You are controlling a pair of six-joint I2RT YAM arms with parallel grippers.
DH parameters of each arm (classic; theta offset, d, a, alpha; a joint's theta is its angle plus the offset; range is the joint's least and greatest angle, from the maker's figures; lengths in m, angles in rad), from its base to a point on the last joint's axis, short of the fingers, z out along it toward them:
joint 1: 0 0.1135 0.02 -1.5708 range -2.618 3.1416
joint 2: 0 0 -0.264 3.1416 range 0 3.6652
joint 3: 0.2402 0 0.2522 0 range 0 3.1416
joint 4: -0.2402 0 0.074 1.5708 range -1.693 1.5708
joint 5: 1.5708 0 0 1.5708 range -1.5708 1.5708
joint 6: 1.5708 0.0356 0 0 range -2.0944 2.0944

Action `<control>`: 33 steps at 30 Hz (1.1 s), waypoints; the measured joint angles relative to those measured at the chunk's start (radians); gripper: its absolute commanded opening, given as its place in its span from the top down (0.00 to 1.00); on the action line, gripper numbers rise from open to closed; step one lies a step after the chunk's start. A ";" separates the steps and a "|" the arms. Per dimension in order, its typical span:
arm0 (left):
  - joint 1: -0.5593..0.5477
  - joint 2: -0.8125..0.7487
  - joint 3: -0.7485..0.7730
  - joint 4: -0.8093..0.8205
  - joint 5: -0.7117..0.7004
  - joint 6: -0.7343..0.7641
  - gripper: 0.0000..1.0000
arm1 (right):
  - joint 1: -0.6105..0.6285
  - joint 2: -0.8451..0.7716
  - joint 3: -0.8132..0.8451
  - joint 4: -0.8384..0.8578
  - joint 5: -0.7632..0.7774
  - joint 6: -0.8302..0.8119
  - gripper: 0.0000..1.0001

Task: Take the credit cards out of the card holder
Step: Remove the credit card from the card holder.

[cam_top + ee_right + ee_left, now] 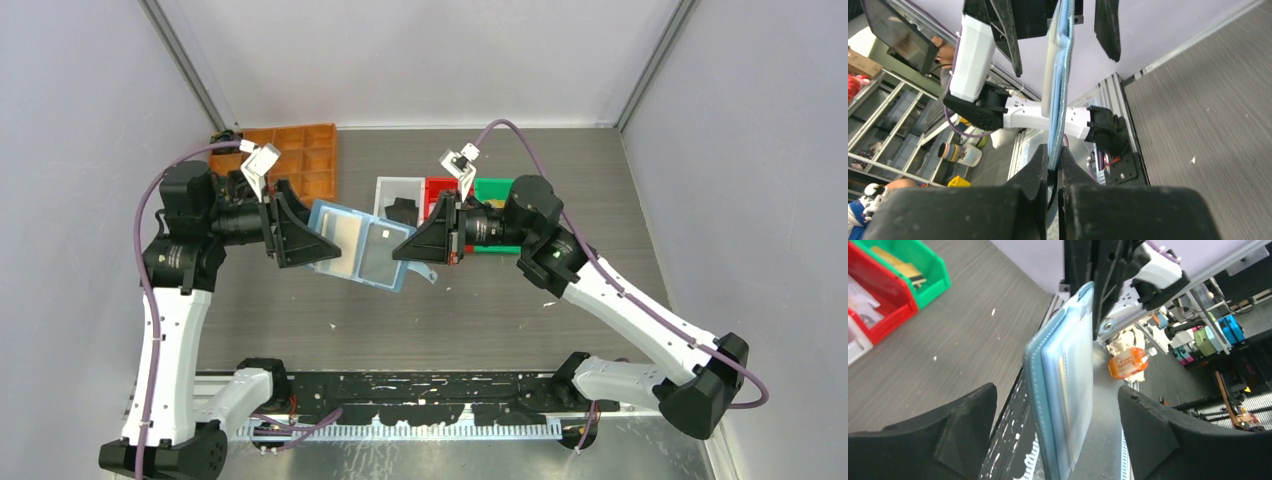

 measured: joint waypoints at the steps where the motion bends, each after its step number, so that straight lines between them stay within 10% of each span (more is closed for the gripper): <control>1: 0.000 0.007 0.014 -0.055 -0.014 0.055 0.02 | 0.000 0.002 0.029 -0.065 -0.005 -0.029 0.99; 10: -0.029 0.034 0.192 -0.339 -0.134 0.503 0.01 | 0.048 0.074 0.324 -0.608 -0.022 -0.327 0.99; 18: -0.312 0.081 0.208 -0.551 -0.280 0.752 0.10 | 0.190 0.315 0.595 -1.009 0.058 -0.544 0.99; 33: -0.400 0.098 0.089 -0.748 -0.408 0.925 0.36 | 0.250 0.384 0.774 -1.226 0.122 -0.672 0.99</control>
